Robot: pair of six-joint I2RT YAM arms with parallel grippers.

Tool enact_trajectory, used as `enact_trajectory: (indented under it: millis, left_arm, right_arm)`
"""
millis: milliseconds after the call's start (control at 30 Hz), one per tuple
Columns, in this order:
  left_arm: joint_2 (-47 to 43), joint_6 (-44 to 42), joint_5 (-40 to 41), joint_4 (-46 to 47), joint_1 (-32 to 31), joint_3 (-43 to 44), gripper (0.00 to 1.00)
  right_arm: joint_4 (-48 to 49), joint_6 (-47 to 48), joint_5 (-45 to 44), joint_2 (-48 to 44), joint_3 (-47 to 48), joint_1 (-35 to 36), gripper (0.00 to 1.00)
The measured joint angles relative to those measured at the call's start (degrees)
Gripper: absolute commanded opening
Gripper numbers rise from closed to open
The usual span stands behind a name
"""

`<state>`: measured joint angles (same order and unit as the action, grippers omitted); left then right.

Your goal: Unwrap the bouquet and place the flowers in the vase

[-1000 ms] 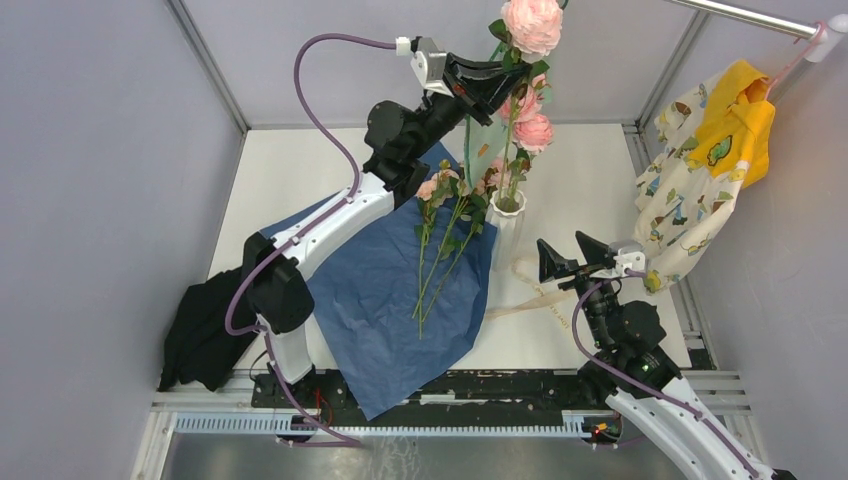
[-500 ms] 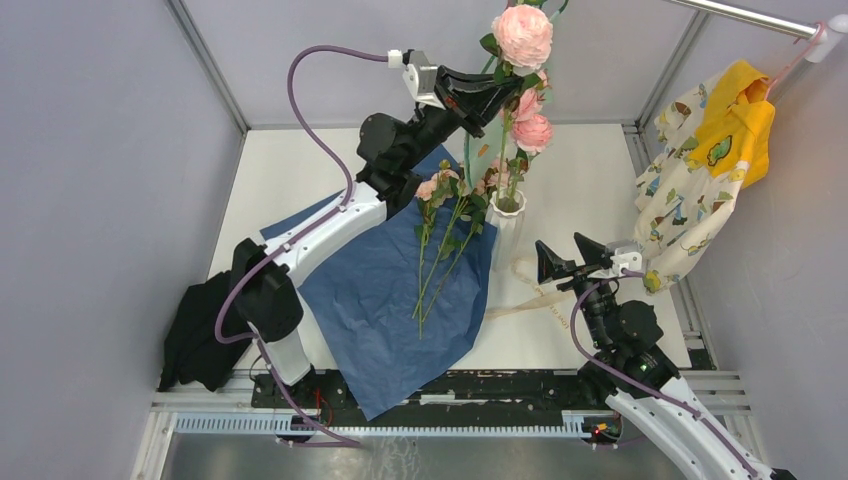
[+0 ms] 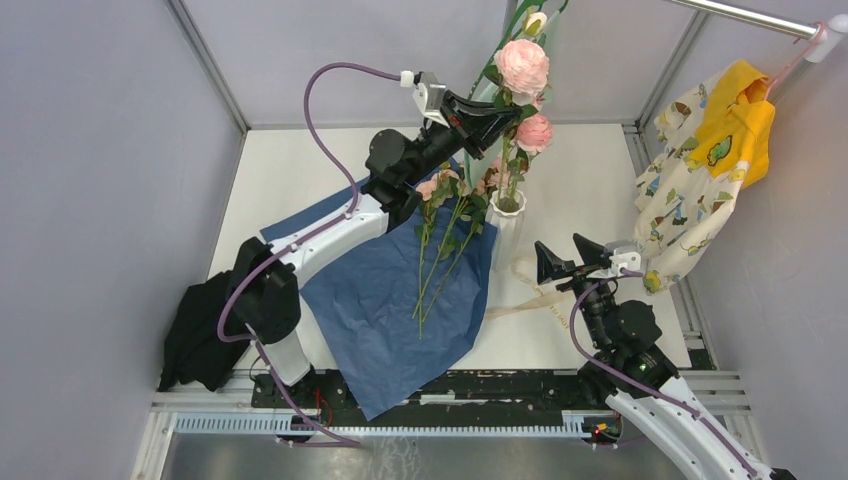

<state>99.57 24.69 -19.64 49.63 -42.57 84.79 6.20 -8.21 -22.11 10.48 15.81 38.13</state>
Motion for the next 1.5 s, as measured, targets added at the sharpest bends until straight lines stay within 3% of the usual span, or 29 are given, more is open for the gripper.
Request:
enact_trajectory:
  millis: [400,1000,1100,1233,1333,1367,1500]
  left_arm:
    - [0.02,1.44,1.55,-3.23,-2.99,-6.08,0.4]
    - [-5.99,-0.31,8.87,-15.89,-4.07,-12.41,0.54]
    - [-7.08,-0.74,11.34,-20.11,-4.07,-12.15,0.66]
    - [-7.13,-1.86,13.51,-25.57,-4.07,-10.97,0.7]
    - [-7.13,-2.16,14.01,-27.89,-4.07,-10.47,0.95]
    - [-7.13,-2.25,14.14,-28.59,-4.07,-10.36,0.99]
    - [-6.8,-2.43,14.23,-31.54,-4.07,-8.87,1.0]
  right_arm:
    - [-0.33,-0.17,0.0,0.0,-0.09,0.0,0.86]
    - [-0.74,-0.87,0.63,0.13,-0.11,0.0,0.88]
    - [-0.7,-1.07,0.92,0.46,-0.11,0.0,0.89]
    - [-0.68,-1.42,1.44,1.14,-0.11,0.0,0.89]
    - [-0.63,-1.64,1.7,1.31,-0.2,0.0,0.89]
    - [-0.68,-1.68,1.75,1.31,-0.24,0.0,0.89]
    - [-0.68,-1.99,1.77,1.31,-0.33,0.0,0.89]
